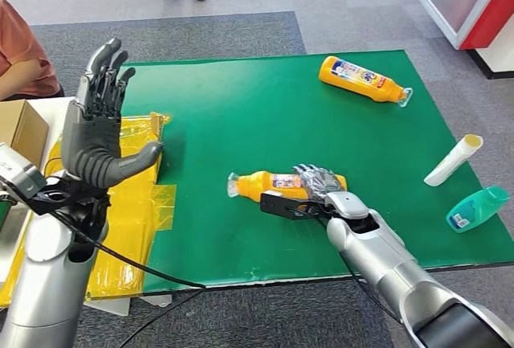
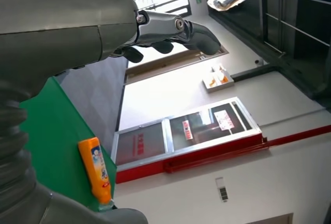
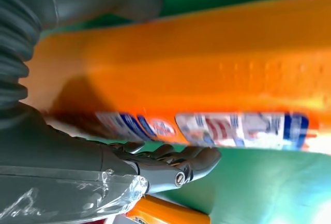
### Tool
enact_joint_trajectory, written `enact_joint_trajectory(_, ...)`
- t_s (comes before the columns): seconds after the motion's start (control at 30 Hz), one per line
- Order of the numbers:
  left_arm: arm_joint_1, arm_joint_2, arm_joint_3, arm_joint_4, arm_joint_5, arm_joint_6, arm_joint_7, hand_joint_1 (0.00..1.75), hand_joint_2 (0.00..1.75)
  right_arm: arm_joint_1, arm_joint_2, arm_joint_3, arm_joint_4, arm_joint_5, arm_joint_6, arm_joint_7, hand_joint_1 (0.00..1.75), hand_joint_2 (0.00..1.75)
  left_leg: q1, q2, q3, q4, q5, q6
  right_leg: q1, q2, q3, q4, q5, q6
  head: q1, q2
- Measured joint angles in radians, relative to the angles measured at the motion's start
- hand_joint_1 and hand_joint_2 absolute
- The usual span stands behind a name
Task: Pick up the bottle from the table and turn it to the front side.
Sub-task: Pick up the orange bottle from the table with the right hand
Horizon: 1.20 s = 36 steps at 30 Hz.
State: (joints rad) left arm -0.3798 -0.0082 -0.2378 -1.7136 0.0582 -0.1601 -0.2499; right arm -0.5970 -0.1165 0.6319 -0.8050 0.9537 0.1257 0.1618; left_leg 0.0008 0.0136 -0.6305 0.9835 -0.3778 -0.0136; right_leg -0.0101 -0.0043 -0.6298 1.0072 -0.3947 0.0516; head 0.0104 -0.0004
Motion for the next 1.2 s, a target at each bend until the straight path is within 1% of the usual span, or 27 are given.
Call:
enact_joint_trajectory(0.23,0.000,0.004,-0.003,0.000,0.004,0.004,0.000,0.00,1.75,-0.009,0.005,-0.001,0.011,0.004,0.000,-0.012,1.75,1.75,0.000,0.000,0.000,0.000,0.000,0.000,0.000,0.000,0.000,0.000,0.000,0.000,0.000,0.000)
enact_joint_trajectory(0.53,0.000,0.009,-0.004,0.000,0.006,0.008,-0.001,0.00,1.75,-0.009,0.005,-0.006,0.008,-0.030,0.007,-0.038,1.75,1.75,0.000,0.000,0.000,0.000,0.000,0.000,0.000,0.000,0.000,0.000,0.000,0.000,0.000,0.000)
enact_joint_trajectory(0.6,0.004,0.012,-0.003,0.000,0.009,0.010,-0.010,0.00,1.75,-0.006,0.005,-0.019,0.002,-0.088,0.012,-0.068,1.75,1.75,0.000,0.000,0.000,0.000,0.000,0.000,0.000,0.000,0.000,0.000,0.000,0.000,0.000,0.000)
enact_joint_trajectory(0.67,0.015,0.017,-0.002,0.000,0.014,0.011,-0.031,0.00,1.75,0.000,0.005,-0.049,-0.009,-0.183,0.017,-0.124,1.75,1.75,0.000,0.000,0.000,0.000,0.000,0.000,0.000,0.000,0.000,0.000,0.000,0.000,0.000,0.000)
enact_joint_trajectory(0.77,0.033,0.027,0.000,0.000,0.020,0.006,-0.060,0.00,1.75,0.011,0.002,-0.114,-0.038,-0.333,0.017,-0.214,1.75,1.75,0.000,0.000,0.000,0.000,0.000,0.000,0.000,0.000,0.000,0.000,0.000,0.000,0.000,0.000)
enact_joint_trajectory(0.83,0.045,0.032,0.001,0.000,0.024,0.000,-0.070,0.00,1.75,0.019,0.001,-0.163,-0.071,-0.425,0.014,-0.254,1.75,1.75,0.000,0.000,0.000,0.000,0.000,0.000,0.000,0.000,0.000,0.000,0.000,0.000,0.000,0.000)
enact_joint_trajectory(0.93,0.063,0.036,0.001,-0.002,0.034,-0.004,-0.082,0.00,1.75,0.027,0.001,-0.235,-0.124,-0.526,0.012,-0.284,1.75,1.75,0.000,0.000,0.000,0.000,0.000,0.000,0.000,0.000,0.000,0.000,0.000,0.000,0.000,0.000)
enact_joint_trajectory(1.2,0.101,0.043,0.000,-0.021,0.048,0.002,-0.108,0.00,1.75,0.056,0.001,-0.362,-0.224,-0.670,-0.015,-0.341,1.75,1.75,0.000,0.000,0.000,0.000,0.000,0.000,0.000,0.000,0.000,0.000,0.000,0.000,0.000,0.000)
